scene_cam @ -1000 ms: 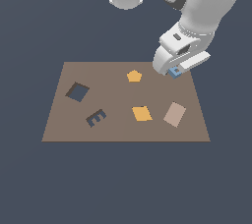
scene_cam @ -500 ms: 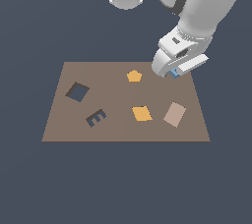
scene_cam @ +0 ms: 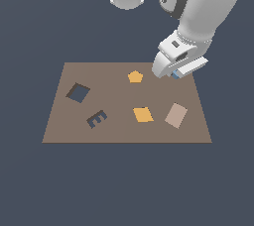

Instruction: Insert a designated object into the corresponding slot on a board.

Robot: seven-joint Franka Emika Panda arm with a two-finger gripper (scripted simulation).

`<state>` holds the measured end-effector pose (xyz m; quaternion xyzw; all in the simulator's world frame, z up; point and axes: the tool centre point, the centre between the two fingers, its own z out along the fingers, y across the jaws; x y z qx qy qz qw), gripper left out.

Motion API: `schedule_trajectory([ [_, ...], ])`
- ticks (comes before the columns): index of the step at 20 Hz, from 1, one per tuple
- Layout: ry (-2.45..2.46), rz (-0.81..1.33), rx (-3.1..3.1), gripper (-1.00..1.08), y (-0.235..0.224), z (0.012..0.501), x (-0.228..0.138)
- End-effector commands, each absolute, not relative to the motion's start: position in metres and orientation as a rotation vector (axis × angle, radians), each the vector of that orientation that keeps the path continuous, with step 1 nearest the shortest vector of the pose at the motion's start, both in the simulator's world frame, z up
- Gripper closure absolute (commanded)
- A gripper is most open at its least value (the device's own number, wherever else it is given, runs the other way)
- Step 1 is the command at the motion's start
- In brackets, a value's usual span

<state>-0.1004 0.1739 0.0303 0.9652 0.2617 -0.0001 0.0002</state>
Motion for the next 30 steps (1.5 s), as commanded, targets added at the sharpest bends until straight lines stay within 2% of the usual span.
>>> schedule_trajectory([
  [1, 0.822, 0.0, 3.032, 1.08, 0.174, 0.03, -0.1],
  [9, 0.81, 0.0, 3.035, 1.08, 0.174, 0.03, -0.098],
  [15, 0.71, 0.0, 3.06, 1.08, 0.169, 0.031, -0.083],
  [23, 0.408, 0.0, 3.116, 1.08, 0.15, 0.032, -0.04],
  [30, -0.041, 0.0, 3.142, 1.08, 0.107, 0.035, 0.016],
])
